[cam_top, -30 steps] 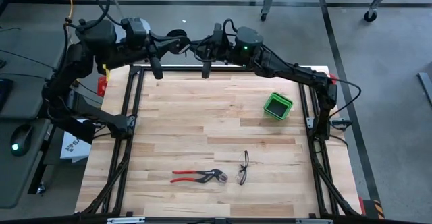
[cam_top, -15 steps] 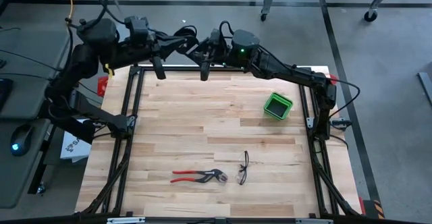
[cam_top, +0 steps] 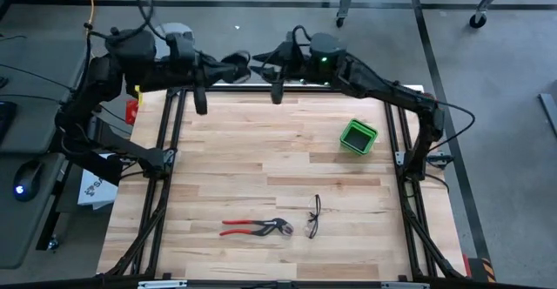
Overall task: Coil cords
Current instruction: Coil the black wire on the black spool
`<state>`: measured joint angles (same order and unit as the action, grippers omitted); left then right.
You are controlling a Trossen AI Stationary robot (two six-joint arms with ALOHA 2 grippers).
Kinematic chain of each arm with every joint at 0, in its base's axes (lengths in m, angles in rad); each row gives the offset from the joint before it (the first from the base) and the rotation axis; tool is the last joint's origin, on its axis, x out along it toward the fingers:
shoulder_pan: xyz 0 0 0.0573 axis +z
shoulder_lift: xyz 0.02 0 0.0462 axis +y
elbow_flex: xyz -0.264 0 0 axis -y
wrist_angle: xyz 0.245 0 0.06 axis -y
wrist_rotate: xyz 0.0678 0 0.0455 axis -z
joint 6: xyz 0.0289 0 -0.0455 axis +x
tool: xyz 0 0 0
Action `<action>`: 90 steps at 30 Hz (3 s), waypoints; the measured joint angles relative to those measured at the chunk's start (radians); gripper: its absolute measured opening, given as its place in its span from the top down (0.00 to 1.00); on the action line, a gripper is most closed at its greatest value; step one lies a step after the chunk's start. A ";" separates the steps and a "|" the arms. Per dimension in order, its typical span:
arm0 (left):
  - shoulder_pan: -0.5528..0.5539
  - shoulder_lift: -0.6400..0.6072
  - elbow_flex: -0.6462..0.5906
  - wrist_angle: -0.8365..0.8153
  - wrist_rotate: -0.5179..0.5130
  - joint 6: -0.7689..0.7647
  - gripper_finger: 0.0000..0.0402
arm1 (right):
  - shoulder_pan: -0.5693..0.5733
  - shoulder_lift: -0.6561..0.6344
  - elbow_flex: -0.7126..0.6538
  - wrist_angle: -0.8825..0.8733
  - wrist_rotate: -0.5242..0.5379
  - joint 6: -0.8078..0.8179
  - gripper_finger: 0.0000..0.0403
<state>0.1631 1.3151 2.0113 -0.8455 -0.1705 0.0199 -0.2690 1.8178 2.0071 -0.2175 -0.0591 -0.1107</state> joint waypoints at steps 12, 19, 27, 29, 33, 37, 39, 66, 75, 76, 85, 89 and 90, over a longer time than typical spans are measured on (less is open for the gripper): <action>0.000 0.116 0.000 -0.196 0.036 0.351 1.00 | -0.006 -0.140 0.001 -0.143 -0.175 -0.026 0.69; -0.004 0.231 0.000 -0.195 0.131 0.462 1.00 | 0.067 -0.142 0.001 -0.168 -0.196 -0.060 0.69; -0.014 0.257 0.000 -0.141 0.171 0.480 1.00 | 0.082 -0.145 0.001 -0.311 -0.177 -0.081 0.69; -0.017 0.257 0.000 -0.122 0.190 0.481 1.00 | 0.082 -0.145 0.001 -0.319 -0.176 -0.082 0.69; -0.021 0.263 0.000 -0.118 0.193 0.478 1.00 | 0.082 -0.145 0.001 -0.318 -0.176 -0.088 0.69; -0.035 0.274 0.000 -0.086 0.195 0.461 1.00 | 0.082 -0.145 0.001 -0.322 -0.176 -0.091 0.69; -0.042 0.277 0.000 -0.070 0.195 0.465 1.00 | 0.082 -0.144 0.001 -0.326 -0.177 -0.091 0.69; -0.046 0.276 0.000 -0.123 0.139 0.392 1.00 | 0.096 -0.189 -0.001 -0.333 -0.107 -0.107 1.00; -0.025 0.271 0.002 -0.109 0.092 0.385 1.00 | 0.092 -0.230 -0.002 -0.295 -0.036 -0.090 1.00; -0.023 0.270 0.002 -0.109 0.079 0.385 1.00 | 0.092 -0.236 -0.002 -0.294 -0.026 -0.091 1.00; 0.035 0.268 -0.001 -0.098 -0.021 0.364 1.00 | 0.092 -0.270 0.003 -0.200 -0.001 -0.067 1.00; 0.054 0.268 0.000 -0.087 -0.022 0.345 1.00 | 0.092 -0.272 0.001 -0.165 0.003 -0.054 1.00; 0.056 0.268 0.000 -0.085 -0.022 0.345 1.00 | 0.092 -0.275 0.001 -0.163 0.005 -0.053 1.00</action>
<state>0.2187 1.5833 2.0109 -0.9308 -0.1927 0.3653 -0.1768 1.5424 2.0079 -0.3806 -0.0541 -0.1638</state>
